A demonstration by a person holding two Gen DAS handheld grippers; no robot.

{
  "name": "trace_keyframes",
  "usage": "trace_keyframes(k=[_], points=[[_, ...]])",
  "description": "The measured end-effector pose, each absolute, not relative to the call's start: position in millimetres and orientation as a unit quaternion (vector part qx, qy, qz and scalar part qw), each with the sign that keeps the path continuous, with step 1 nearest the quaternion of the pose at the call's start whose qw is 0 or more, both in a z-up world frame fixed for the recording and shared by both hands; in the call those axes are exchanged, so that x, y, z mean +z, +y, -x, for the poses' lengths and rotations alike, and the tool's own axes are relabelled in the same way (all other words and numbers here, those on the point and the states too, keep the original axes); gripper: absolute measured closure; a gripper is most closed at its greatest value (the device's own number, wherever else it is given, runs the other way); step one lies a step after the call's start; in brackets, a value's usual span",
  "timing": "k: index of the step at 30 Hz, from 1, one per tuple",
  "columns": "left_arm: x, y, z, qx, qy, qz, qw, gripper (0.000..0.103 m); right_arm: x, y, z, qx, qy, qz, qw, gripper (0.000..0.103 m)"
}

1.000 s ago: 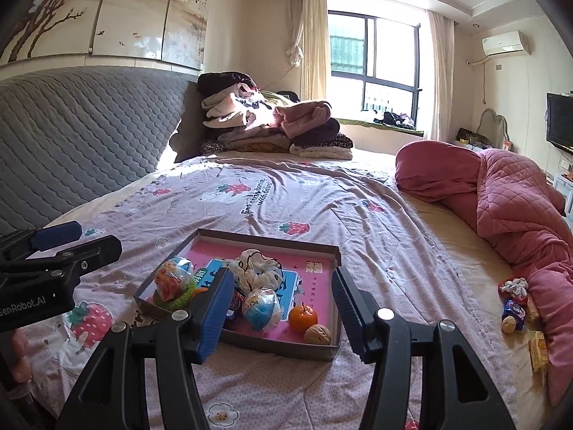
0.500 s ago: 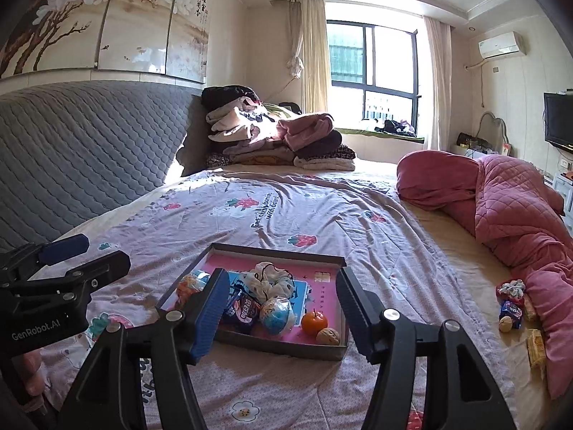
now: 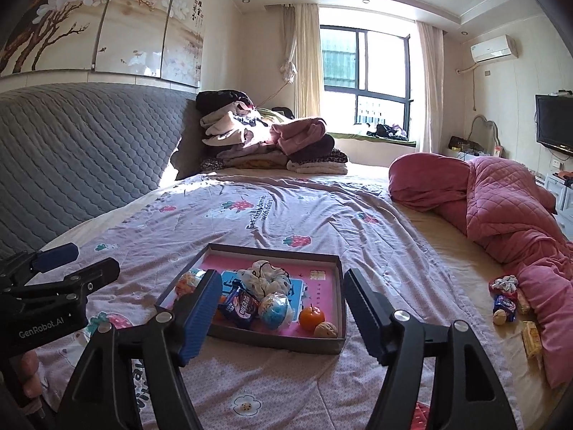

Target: Organize objects

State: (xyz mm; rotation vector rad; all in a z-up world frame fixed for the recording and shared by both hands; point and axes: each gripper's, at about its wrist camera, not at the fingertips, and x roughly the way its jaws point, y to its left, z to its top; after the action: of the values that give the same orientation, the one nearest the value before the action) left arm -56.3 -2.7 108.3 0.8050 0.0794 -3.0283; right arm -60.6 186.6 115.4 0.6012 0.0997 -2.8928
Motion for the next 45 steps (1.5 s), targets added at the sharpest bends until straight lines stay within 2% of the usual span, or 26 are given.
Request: trace_keyframes(k=[17, 45], points=[[66.6, 2.8, 46.3, -0.956, 0.014, -0.293, -0.002, 0.026, 74.2, 191.6, 58.5, -0.966, 0.021, -0.241, 0.089, 0.032], [35.0, 1.2, 59.3, -0.953, 0.016, -0.301, 0.011, 0.026, 36.6, 189.5, 68.7, -0.967, 0.03, -0.243, 0.077, 0.032]])
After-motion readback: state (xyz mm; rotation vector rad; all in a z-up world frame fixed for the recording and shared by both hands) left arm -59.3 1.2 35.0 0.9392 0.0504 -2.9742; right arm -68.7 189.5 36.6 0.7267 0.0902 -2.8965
